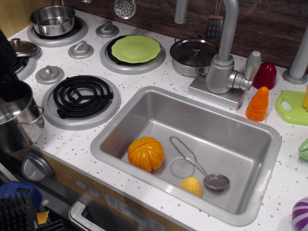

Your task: Put pot on stove which is near stove

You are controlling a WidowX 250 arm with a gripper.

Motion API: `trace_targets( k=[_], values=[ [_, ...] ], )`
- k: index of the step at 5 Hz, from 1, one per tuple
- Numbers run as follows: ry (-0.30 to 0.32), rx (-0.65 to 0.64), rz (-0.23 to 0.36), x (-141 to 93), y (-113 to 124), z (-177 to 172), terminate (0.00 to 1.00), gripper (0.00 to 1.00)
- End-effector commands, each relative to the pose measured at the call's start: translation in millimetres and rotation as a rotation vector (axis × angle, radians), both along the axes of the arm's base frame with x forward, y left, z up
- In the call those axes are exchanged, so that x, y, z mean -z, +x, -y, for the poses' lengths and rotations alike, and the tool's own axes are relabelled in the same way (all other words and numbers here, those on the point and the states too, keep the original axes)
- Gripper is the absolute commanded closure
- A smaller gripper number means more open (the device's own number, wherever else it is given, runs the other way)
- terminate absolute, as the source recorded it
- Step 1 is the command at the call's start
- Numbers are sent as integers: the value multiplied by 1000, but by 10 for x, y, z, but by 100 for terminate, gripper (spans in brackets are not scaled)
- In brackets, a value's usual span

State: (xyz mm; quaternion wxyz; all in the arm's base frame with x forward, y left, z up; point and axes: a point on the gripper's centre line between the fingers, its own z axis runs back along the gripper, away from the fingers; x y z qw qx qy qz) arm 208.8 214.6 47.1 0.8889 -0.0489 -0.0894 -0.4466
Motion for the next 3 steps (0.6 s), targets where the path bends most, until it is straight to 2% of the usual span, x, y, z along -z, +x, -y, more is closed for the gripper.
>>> trace_targets(
  k=[1,3],
  values=[
    [135,51,115,-503,266,92,0,100],
    [171,143,199,-623,769,238,0,100]
  ],
)
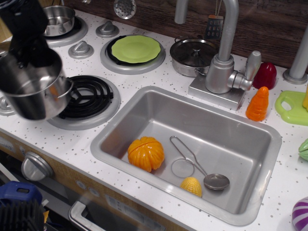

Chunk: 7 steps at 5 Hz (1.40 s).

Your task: Put pot on stove which is near stove

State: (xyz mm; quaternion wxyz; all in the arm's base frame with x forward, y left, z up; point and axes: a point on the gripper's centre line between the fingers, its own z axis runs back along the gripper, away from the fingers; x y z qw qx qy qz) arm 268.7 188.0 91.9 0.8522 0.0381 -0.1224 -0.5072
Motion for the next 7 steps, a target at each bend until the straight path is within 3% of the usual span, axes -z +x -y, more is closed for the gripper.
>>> trace_targets(
  k=[1,3,5,6,7],
  values=[
    [20,63,60,-159,358,-12,0,100],
    [-69,77,61,43,556,117,0,100],
    [-139,67,62,265,540,106,0,100],
    [-165,112,78,307,546,85,0,0],
    [-165,112,78,307,546,85,0,0]
  ],
)
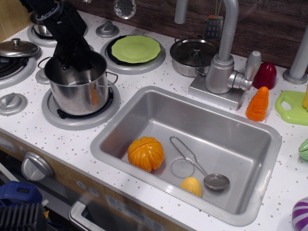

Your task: Put pot on stove which is near stove

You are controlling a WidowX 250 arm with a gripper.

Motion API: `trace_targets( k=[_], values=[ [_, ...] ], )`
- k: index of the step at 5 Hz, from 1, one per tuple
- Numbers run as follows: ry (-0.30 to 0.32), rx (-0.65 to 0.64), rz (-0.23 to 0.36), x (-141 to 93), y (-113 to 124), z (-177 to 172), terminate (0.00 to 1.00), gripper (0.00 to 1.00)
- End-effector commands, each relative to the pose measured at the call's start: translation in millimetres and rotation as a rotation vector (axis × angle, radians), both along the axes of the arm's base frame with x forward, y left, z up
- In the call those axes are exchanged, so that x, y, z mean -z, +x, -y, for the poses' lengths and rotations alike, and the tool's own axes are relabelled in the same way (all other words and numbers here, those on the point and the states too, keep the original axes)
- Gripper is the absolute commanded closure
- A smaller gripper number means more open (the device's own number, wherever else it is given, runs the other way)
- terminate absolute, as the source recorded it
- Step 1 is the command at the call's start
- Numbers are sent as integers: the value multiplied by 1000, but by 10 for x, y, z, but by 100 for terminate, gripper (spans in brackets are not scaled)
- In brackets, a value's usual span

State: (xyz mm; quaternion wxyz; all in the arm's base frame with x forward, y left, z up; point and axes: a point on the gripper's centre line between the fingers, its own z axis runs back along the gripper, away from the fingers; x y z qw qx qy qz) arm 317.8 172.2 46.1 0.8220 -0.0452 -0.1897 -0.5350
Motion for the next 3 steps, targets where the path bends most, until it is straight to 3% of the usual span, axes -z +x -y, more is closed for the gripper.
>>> trace_targets(
  k=[1,2,3],
  values=[
    [34,3,45,-151,55,-73,0,0],
    [34,3,45,-151,55,-73,0,0],
    [34,3,45,-151,55,-73,100,0]
  ],
)
